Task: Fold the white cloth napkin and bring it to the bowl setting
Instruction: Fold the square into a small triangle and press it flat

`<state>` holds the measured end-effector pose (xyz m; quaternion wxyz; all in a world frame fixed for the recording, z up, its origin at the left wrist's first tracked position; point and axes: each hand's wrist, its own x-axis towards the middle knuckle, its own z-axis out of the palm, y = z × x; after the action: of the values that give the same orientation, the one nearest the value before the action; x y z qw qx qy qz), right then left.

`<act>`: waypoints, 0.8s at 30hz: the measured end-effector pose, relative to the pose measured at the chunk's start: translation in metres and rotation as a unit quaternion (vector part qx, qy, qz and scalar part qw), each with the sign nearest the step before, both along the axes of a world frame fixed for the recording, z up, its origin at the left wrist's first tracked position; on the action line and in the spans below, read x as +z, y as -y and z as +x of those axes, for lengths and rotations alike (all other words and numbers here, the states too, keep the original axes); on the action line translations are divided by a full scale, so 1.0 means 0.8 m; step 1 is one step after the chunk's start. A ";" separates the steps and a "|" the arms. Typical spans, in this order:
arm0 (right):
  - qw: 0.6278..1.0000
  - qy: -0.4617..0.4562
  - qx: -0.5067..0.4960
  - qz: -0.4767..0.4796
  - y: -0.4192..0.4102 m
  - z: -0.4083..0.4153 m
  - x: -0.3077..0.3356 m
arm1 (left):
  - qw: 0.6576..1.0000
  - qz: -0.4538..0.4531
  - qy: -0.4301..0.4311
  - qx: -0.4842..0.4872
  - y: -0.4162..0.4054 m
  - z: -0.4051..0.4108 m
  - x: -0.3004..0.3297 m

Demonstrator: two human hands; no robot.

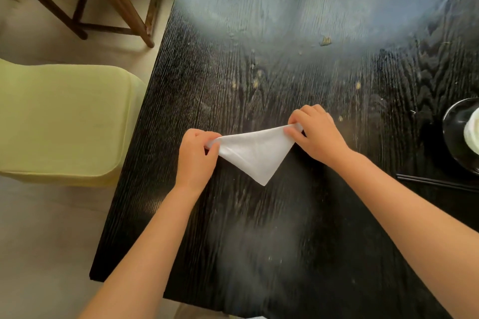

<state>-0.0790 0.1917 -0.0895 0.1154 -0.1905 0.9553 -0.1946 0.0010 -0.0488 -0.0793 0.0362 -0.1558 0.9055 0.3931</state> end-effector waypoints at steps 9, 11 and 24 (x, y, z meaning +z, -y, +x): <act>0.991 -0.102 -0.085 0.009 0.008 0.024 -0.011 | 0.996 -0.012 -0.070 0.060 -0.009 -0.002 -0.018; 0.982 -0.150 -0.110 0.021 0.018 0.035 -0.005 | 0.989 -0.098 -0.102 0.053 -0.023 0.003 -0.019; 0.990 -0.071 0.007 0.125 0.058 0.057 -0.041 | 0.943 -0.271 -0.018 -0.194 -0.097 0.020 -0.059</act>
<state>-0.0334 0.1457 -0.1225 0.0717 -0.1944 0.9766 -0.0585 0.0172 0.0291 -0.1268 0.0523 0.0260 0.9910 0.1206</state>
